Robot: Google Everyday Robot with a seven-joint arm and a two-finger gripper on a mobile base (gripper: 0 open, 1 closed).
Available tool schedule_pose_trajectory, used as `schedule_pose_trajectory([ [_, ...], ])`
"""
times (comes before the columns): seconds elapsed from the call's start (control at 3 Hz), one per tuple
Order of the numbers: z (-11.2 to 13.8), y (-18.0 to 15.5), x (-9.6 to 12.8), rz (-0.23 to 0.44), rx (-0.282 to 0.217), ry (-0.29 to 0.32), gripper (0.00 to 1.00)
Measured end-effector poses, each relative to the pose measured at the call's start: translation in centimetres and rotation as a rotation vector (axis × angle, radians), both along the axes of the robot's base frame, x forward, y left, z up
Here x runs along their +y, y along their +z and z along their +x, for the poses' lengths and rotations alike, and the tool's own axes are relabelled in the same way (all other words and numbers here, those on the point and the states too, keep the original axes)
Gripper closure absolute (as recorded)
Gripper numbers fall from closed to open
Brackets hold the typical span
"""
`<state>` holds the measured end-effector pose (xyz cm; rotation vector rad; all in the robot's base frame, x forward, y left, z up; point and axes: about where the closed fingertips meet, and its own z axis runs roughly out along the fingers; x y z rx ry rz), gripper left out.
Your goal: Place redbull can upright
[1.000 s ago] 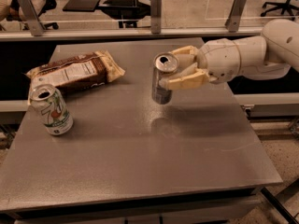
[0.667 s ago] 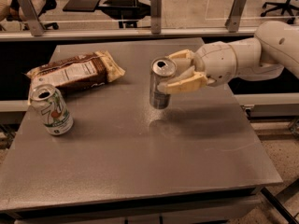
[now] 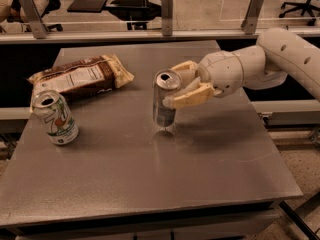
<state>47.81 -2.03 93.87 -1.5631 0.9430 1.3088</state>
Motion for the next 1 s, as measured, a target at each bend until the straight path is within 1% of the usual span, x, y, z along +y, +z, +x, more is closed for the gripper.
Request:
schedule_pose_trajectory([
  [1.0,-1.06,-0.95,1.44,0.004,0.044,0.092,1.00],
])
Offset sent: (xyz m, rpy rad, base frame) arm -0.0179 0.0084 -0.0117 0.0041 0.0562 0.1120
